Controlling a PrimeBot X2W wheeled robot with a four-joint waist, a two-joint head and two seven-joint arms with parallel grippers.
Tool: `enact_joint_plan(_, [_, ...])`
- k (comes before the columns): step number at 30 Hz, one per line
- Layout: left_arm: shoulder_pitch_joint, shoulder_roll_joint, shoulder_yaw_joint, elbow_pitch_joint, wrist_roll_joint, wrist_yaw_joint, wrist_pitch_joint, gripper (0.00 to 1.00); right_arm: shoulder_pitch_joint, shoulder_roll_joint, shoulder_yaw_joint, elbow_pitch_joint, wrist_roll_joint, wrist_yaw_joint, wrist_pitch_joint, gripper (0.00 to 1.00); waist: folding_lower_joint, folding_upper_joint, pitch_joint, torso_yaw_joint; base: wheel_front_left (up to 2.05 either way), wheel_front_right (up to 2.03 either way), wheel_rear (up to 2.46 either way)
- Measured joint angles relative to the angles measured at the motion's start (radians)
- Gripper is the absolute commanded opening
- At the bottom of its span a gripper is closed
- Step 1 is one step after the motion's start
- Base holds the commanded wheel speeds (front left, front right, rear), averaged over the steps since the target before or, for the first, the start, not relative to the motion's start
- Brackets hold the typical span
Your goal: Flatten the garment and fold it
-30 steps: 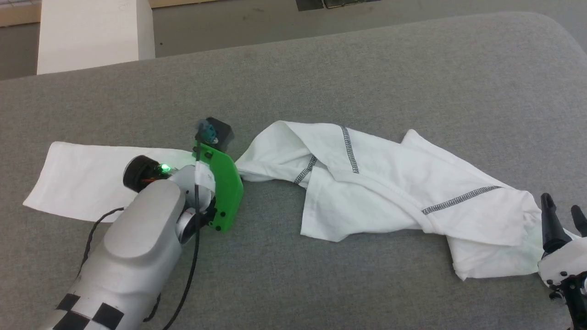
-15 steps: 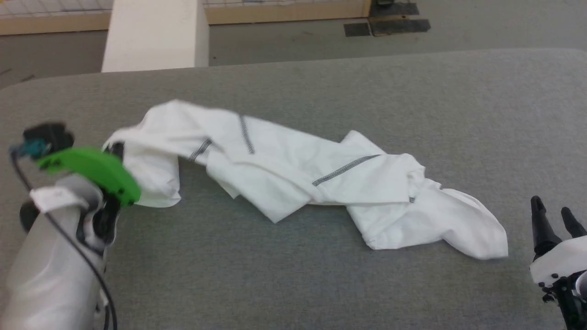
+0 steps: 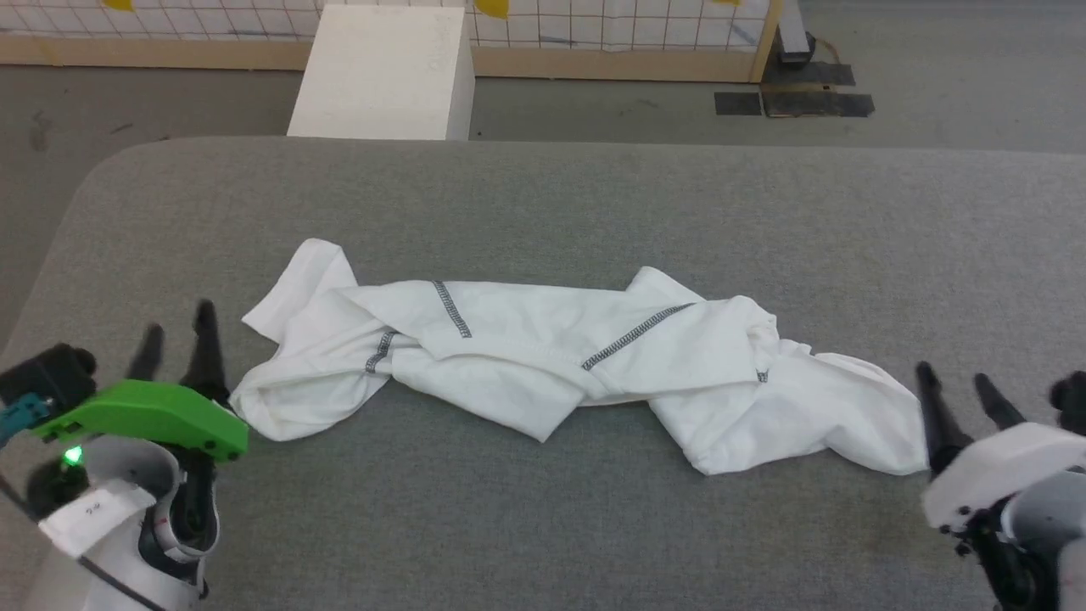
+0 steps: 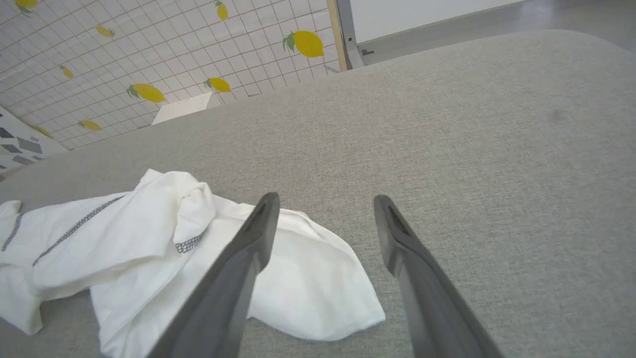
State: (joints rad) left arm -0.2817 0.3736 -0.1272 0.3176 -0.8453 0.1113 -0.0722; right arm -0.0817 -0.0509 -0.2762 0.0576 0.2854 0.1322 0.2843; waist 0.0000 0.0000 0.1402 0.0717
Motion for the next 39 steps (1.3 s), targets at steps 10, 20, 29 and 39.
enact_joint_plan(10, [0.145,-0.068,0.065,-0.274,0.397,0.030,-0.184,1.00,-0.068,-0.009,0.419,-0.036,-0.198,0.000,0.140,1.00,0.0000,0.0000,0.015,0.012,0.00,0.00,0.00])
enact_joint_plan(20, [0.189,-0.227,0.105,-0.281,0.520,-0.071,-0.185,1.00,-0.229,-0.091,0.626,0.108,-0.246,0.000,0.226,1.00,0.0000,0.0000,0.061,0.054,0.00,0.00,0.00])
enact_joint_plan(29, [0.187,-0.284,0.172,-0.263,0.571,-0.138,-0.186,1.00,-0.263,-0.090,0.622,0.170,-0.226,0.000,0.207,0.00,0.0000,0.0000,0.087,0.080,0.00,0.00,0.00])
enact_joint_plan(39, [0.178,-0.313,0.192,-0.262,0.584,-0.183,-0.186,1.00,-0.338,-0.084,0.547,0.153,-0.184,0.000,0.202,0.00,0.0000,0.0000,0.093,0.083,0.00,0.00,0.00])
